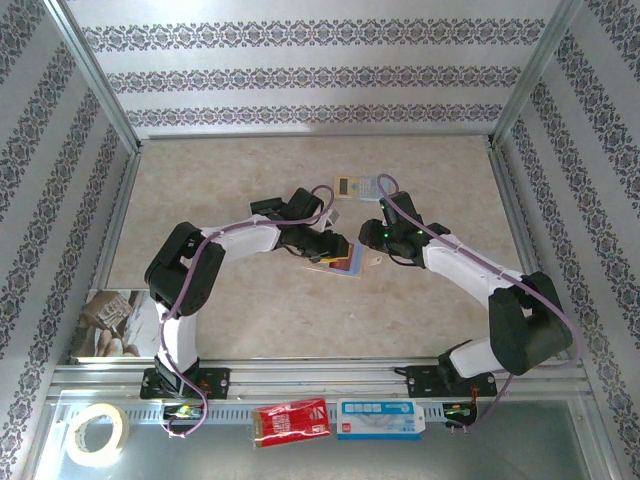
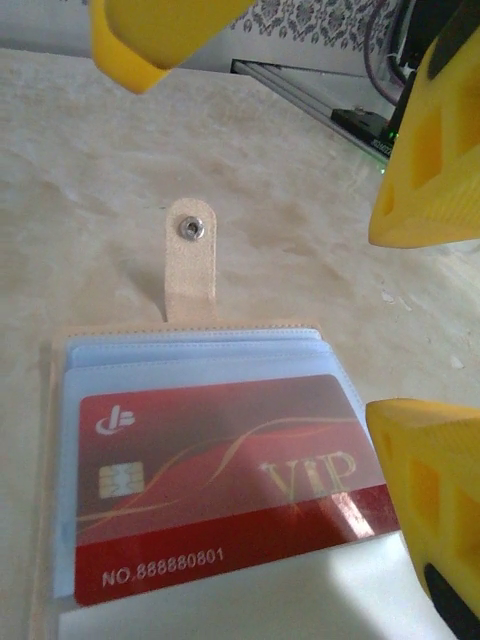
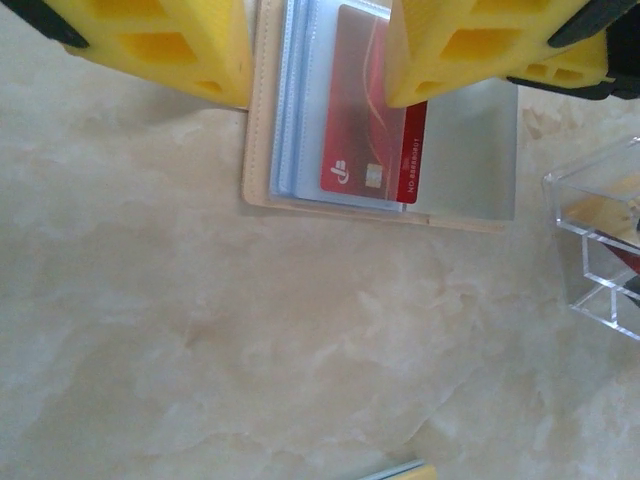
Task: Take the credit cards out of the card holder
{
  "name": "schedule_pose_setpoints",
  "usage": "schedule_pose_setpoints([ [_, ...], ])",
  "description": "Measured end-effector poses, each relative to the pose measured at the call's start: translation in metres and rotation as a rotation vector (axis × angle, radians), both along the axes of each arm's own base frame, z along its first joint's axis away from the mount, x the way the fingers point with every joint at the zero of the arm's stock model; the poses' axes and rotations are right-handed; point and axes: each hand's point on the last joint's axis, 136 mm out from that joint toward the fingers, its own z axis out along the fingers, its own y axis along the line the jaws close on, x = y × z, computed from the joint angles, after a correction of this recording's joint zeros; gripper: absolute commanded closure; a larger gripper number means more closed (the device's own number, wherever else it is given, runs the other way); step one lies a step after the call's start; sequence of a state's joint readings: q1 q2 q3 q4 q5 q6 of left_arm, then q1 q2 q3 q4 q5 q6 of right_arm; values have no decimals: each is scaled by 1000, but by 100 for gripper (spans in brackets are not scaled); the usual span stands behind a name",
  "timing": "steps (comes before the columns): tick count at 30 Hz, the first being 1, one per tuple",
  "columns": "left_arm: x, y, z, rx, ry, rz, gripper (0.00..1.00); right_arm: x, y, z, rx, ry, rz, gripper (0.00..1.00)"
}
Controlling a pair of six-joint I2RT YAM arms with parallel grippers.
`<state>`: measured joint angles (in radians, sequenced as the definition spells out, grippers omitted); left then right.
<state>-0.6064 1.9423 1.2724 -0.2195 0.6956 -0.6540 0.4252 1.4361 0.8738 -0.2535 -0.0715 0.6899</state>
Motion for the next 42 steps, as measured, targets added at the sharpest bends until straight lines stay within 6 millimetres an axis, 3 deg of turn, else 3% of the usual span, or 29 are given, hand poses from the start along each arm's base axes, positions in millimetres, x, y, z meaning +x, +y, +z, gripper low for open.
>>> schedule_pose_setpoints([
  [3, 7, 7, -3, 24, -14, 29, 63, -1, 5, -4, 11, 14, 18, 63],
  [7, 18, 25, -12, 68, -18, 88, 71, -3, 23, -23, 2, 73, 69, 68],
  [13, 26, 35, -17, 101, -30, 126, 73, -10, 44, -50, -14, 152, 126, 69],
  [18, 28, 37, -21, 116, -32, 135, 72, -9, 46, -60, -21, 180, 129, 70],
  [26, 25, 39, -45, 149, 12, 137, 70, -11, 48, -73, -28, 222, 136, 70],
  [42, 26, 25, -35, 60, 30, 123, 76, -11, 52, -78, -17, 245, 147, 70],
])
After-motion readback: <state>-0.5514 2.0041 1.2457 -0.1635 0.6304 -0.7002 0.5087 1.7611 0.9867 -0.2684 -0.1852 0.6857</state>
